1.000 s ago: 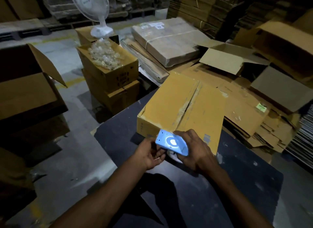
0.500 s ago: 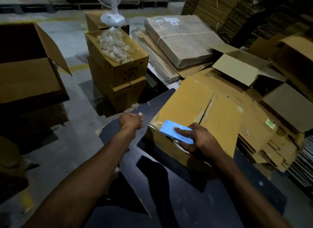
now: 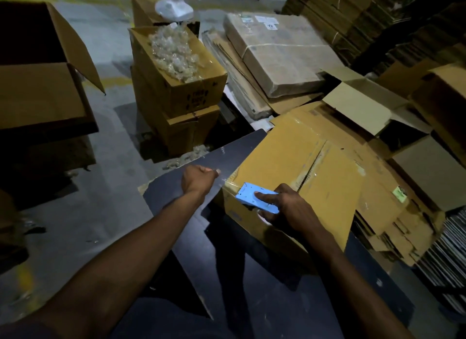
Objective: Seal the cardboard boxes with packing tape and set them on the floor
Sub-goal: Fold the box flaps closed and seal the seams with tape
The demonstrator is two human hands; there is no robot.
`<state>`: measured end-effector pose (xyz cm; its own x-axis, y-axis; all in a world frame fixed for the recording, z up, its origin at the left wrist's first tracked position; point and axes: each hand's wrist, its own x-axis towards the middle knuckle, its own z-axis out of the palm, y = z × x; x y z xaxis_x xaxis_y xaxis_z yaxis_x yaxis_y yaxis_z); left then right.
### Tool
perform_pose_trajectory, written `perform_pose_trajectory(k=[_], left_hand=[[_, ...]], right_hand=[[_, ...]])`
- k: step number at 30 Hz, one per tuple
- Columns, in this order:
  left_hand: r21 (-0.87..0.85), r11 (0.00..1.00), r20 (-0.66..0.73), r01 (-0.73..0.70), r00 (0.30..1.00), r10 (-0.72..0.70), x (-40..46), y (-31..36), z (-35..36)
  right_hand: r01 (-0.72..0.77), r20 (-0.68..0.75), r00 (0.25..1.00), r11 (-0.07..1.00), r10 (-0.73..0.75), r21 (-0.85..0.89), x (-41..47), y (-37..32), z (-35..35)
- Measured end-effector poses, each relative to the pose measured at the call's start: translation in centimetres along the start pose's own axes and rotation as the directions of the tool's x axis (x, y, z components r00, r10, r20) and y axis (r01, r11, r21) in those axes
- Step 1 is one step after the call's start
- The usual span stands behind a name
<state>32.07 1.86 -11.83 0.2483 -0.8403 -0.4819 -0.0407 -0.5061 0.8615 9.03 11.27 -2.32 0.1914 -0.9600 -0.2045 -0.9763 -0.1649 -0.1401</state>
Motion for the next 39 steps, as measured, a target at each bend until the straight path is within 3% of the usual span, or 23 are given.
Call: perform_pose_trajectory(k=[7, 15, 17, 20, 26, 28, 33, 35, 37, 39], left_hand=[[0.069, 0.997, -0.015, -0.035, 0.999, 0.036, 1.0, -1.0, 0.8], [-0.001, 0.987, 0.144, 0.158, 0.977, -0.156, 2.0, -2.7, 1.2], [-0.035, 0.969, 0.221, 0.243, 0.948, -0.230, 2.1, -2.3, 1.0], [0.060, 0.948, 0.329, 0.312, 0.891, -0.314, 3.1, -1.9, 0.1], [0.258, 0.873, 0.567, 0.414, 0.667, -0.484, 5.8, -1.6, -0.7], [0.276, 0.860, 0.584, 0.429, 0.636, -0.505, 6.5, -1.8, -0.7], [0.387, 0.869, 0.459, 0.309, 0.753, -0.472, 5.3, -4.2, 0.3], [0.418, 0.875, 0.363, 0.244, 0.838, -0.407, 5.1, -4.9, 0.2], [0.510, 0.857, 0.245, 0.075, 0.942, -0.228, 5.8, -5.0, 0.0], [0.495, 0.859, 0.193, -0.129, 0.981, 0.036, 6.4, -4.5, -0.5]], right_hand=[[-0.024, 0.032, 0.999, 0.999, 0.023, 0.046, 0.4, -0.7, -0.5], [-0.010, 0.105, 0.994, 0.998, 0.016, -0.056, 1.8, -2.4, -1.5], [-0.009, 0.135, 0.991, 0.997, 0.019, -0.075, 2.1, -2.6, -1.6], [-0.008, 0.163, 0.986, 0.996, 0.023, -0.092, 2.1, -2.4, -2.1], [-0.023, 0.186, 0.981, 0.991, 0.047, -0.129, 2.6, -2.8, -2.6], [-0.009, 0.201, 0.979, 0.991, 0.036, -0.137, 2.5, -2.8, -2.9], [-0.059, 0.218, 0.973, 0.996, 0.071, -0.061, 2.6, -3.3, -3.9], [-0.083, 0.232, 0.967, 0.993, 0.101, -0.086, 2.7, -3.4, -4.1], [-0.054, 0.243, 0.966, 0.987, 0.089, -0.150, 2.9, -3.4, -4.0], [-0.100, 0.248, 0.959, 0.981, 0.141, -0.168, 3.6, -3.4, -3.8]])
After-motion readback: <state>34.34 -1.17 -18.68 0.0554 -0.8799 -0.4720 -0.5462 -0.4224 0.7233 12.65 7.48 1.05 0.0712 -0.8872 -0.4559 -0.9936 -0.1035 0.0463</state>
